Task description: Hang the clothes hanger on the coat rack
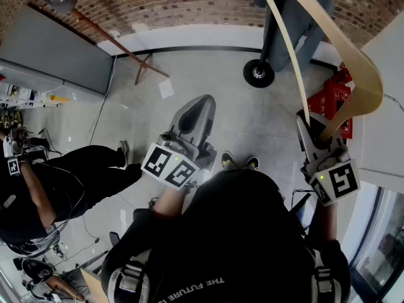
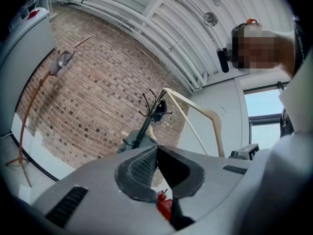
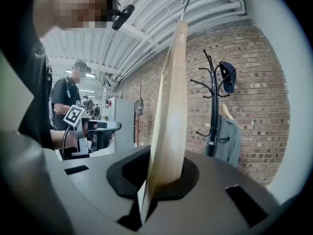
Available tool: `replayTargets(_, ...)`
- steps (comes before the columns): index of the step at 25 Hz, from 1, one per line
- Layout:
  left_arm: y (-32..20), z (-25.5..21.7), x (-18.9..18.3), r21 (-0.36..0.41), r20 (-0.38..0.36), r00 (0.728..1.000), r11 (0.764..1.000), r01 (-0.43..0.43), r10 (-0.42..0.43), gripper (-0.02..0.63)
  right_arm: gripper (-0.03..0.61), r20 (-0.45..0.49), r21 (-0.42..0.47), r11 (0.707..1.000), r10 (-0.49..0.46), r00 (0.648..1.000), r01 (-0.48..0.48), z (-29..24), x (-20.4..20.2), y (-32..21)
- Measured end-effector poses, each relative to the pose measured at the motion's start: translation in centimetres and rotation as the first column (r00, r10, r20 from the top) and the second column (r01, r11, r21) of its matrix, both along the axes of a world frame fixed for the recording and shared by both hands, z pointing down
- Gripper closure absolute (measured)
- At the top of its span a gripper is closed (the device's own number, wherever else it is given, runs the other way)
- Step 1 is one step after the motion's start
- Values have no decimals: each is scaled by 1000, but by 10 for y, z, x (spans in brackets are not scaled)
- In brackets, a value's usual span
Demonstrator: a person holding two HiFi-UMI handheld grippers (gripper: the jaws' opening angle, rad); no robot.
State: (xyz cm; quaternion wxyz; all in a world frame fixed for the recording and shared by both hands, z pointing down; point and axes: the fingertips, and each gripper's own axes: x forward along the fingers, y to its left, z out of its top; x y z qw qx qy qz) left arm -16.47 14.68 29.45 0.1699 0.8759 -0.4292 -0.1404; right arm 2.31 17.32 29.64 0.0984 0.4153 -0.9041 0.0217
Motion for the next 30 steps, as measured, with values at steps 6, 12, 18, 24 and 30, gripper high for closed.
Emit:
replayTargets(6,-2,-2,2,2,1,1000,1000,-3,3,594,549,16,-4,1000,3,1000,-3,-1,0,-2)
replayTargets(12,-1,-4,-3,6,-5,1000,1000,-5,5,594,549,27,-11,1000,5,1000,-5,-3,-4,-1)
replayTargets(18,-5,-1,-16,5,-18,1000,1000,-6,6,594,549,41,-28,1000,5,999,-4,-6,-14,-4)
replayTargets(24,-9,2,-37,6,-34,999,1000,-9,9,594,549,6,-26,1000,12,1000,-12,-3,-33,-9)
replayTargets(30,-19,2,-61,4,-42,999,1000,-19,19,594,549,-6,-20,999,27,1000,-27,-8,-54,-16)
